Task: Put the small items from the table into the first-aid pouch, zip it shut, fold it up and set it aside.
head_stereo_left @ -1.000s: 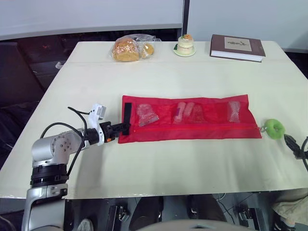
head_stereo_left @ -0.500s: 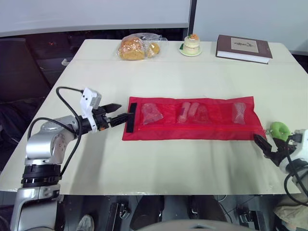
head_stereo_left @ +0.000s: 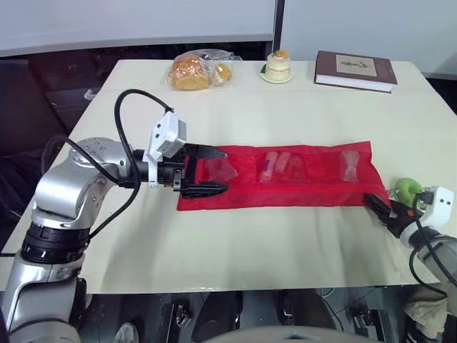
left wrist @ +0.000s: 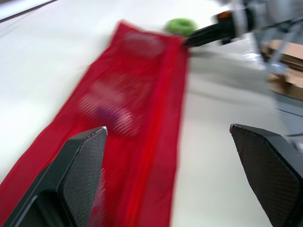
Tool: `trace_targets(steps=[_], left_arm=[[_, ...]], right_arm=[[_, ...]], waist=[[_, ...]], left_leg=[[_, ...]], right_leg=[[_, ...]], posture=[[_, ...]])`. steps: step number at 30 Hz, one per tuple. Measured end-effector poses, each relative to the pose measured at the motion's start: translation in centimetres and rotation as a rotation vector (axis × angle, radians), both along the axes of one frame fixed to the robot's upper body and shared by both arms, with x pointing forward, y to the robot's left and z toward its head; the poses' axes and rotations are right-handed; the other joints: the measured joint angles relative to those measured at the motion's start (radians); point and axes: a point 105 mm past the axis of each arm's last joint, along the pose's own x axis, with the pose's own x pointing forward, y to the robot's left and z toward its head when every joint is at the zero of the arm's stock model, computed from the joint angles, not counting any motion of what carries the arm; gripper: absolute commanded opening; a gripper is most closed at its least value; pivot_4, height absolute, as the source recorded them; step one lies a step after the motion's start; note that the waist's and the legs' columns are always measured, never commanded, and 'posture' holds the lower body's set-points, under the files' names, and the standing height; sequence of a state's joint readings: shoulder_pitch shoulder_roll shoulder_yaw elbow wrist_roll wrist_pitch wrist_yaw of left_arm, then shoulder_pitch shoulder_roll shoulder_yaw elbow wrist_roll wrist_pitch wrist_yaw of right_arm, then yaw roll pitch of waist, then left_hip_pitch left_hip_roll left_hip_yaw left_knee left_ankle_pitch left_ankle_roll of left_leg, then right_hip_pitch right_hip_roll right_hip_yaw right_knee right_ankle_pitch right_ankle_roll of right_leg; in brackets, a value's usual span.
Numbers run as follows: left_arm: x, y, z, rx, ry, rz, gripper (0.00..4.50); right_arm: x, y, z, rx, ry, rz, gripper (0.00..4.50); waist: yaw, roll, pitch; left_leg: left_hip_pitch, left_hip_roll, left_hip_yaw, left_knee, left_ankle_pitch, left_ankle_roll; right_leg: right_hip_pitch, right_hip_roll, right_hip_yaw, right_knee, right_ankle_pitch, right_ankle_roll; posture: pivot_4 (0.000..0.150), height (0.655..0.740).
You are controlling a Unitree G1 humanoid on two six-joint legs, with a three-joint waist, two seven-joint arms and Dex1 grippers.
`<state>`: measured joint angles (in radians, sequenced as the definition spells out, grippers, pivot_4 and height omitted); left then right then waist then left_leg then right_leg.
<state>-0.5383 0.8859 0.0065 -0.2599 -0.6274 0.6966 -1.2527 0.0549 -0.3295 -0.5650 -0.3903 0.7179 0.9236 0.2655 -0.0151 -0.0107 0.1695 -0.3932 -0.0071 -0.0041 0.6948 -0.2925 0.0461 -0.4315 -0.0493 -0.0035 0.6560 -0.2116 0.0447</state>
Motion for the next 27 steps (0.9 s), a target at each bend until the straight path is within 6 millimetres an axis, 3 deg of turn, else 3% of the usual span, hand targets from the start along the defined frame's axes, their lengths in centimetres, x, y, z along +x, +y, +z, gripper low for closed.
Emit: trace_targets(steps=[9, 15, 18, 27], left_arm=[[-2.3, -1.9, 0.7, -0.044, 0.017, -0.172, 4.44], [-2.4, -2.3, 1.1, -0.051, -0.043, -0.213, 4.50], [-2.4, -2.2, 1.2, -0.049, -0.056, -0.215, 4.50], [-2.2, -2.4, 1.2, -0.061, -0.064, -0.217, 4.50]], right_arm=[[0.8, 0.8, 0.2, 0.165, -0.047, -0.004, 4.50], [1.1, 1.5, -0.5, 0.261, -0.044, 0.007, 1.82], [1.1, 1.9, -0.1, 0.279, -0.058, 0.026, 0.16], [-0.3, 0.2, 0.0, 0.248, -0.049, 0.000, 0.06]], waist=[[-0.006, -0.001, 0.000], [-0.006, 0.000, 0.000], [-0.006, -0.001, 0.000], [0.008, 0.001, 0.001]], left_leg=[[0.001, 0.002, 0.001, 0.000, 0.000, 0.000], [0.001, 0.003, 0.001, 0.000, 0.000, 0.000], [0.001, 0.003, 0.001, 0.000, 0.000, 0.000], [-0.001, 0.000, 0.000, 0.000, 0.000, 0.000]], right_leg=[[0.000, 0.003, 0.001, 0.000, 0.000, 0.000], [0.000, 0.003, 0.001, 0.001, 0.000, 0.000], [0.000, 0.003, 0.001, 0.000, 0.000, 0.000], [0.000, 0.002, 0.001, 0.000, 0.000, 0.000]], posture=[[0.150, 0.7289], [0.150, 0.7289], [0.150, 0.7289], [0.150, 0.7289]])
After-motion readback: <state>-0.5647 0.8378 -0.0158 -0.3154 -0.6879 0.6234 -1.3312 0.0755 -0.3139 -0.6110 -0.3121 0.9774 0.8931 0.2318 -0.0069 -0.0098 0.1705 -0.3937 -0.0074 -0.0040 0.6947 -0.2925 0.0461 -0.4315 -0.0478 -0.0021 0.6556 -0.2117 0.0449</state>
